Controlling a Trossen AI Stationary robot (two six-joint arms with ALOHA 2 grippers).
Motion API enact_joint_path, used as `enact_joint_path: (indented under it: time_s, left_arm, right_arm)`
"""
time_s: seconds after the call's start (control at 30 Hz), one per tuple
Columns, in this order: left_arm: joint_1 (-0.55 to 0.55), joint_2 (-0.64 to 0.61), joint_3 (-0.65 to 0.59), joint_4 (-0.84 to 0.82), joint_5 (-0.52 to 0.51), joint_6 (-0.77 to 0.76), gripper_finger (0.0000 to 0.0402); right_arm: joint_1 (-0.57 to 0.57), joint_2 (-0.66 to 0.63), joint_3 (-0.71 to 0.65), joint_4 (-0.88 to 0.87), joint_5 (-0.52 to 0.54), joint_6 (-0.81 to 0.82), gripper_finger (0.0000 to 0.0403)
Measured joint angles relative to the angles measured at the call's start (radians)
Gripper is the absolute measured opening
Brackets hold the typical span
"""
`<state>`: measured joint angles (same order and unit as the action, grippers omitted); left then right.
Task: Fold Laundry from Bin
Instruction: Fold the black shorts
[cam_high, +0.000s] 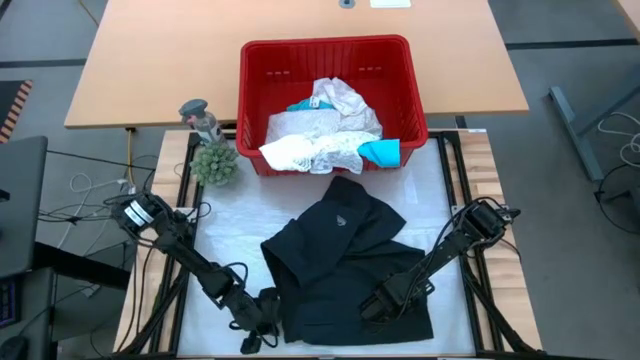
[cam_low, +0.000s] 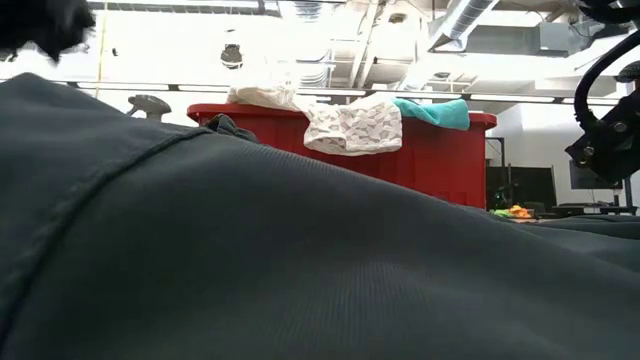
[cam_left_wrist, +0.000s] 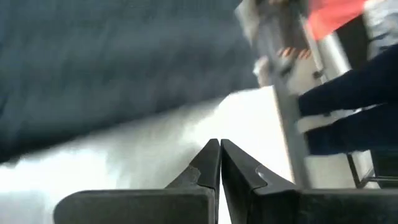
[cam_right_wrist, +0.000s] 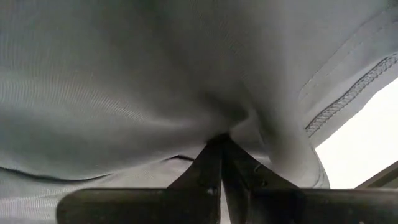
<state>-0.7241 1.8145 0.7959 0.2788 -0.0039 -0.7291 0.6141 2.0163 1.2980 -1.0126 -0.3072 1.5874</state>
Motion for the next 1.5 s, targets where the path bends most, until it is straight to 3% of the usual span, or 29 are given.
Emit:
enact_joint_path:
  time_s: [0.17, 0.43, 0.6, 0.77, 0.93, 1.2, 1.5]
  left_arm:
    - [-0.034, -0.002, 0.002, -0.06, -0.011, -0.074, 0.0]
    - [-0.08, -0.002, 0.002, -0.101, -0.039, -0.177, 0.0]
    - [-0.103, -0.055, -0.001, -0.096, -0.054, -0.237, 0.0]
    - [-0.123, -0.15, 0.023, -0.079, -0.285, -0.241, 0.0]
    - [-0.123, -0.176, 0.058, -0.039, -0.513, -0.177, 0.0]
    - [-0.103, -0.176, 0.059, 0.066, -0.528, -0.084, 0.0]
    - [-0.094, -0.035, 0.059, 0.171, -0.419, -0.161, 0.0]
  right_arm:
    - [0.001, 0.0, 0.021, -0.01, 0.022, -0.07, 0.0033]
    - [-0.015, -0.043, 0.226, -0.085, 0.29, -0.192, 0.0033]
    - [-0.022, -0.056, 0.277, -0.194, 0.298, -0.19, 0.0033]
    - [0.011, -0.046, 0.276, -0.277, 0.253, -0.121, 0.0033]
    - [0.053, -0.046, 0.216, -0.207, 0.238, -0.05, 0.0033]
    - [0.127, -0.049, 0.199, -0.075, 0.354, 0.065, 0.0028]
    - [0.172, -0.05, 0.2, 0.099, 0.451, -0.034, 0.0034]
